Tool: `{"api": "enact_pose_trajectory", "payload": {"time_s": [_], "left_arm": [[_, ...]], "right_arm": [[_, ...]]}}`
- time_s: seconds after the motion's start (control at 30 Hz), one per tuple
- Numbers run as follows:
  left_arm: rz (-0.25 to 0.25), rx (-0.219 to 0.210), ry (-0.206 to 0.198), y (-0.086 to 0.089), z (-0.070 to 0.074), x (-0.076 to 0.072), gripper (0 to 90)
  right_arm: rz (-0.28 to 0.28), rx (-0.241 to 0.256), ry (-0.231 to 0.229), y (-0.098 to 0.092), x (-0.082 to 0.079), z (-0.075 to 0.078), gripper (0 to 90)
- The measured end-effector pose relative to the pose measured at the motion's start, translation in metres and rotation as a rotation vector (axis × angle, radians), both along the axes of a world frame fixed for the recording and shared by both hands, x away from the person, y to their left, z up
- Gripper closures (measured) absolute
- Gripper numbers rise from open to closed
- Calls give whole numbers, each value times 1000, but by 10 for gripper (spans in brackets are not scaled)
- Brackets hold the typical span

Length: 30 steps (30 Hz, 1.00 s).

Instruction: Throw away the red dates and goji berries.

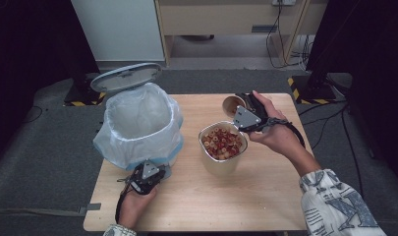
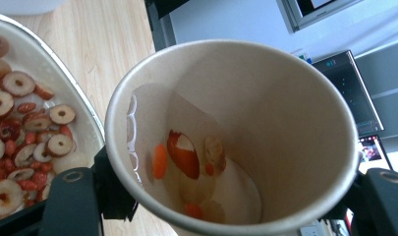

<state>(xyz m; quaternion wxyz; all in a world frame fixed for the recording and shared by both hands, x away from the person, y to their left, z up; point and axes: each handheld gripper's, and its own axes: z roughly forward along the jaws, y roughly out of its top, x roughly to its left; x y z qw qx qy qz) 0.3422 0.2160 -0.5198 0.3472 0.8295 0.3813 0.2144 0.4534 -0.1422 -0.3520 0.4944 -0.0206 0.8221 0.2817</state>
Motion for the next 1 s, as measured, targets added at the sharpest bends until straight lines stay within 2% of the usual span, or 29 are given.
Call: {"api": "enact_pose_trajectory", "payload": {"time_s": [0.3,1.0], "left_arm": [[-1,-1,0,0,0,0,895],[-1,0,-1,0,0,0,895]], "right_arm": [[4,-62,-32,4,-4,-4,288],[6,-121,-76,3,-7,-6,288]]}}
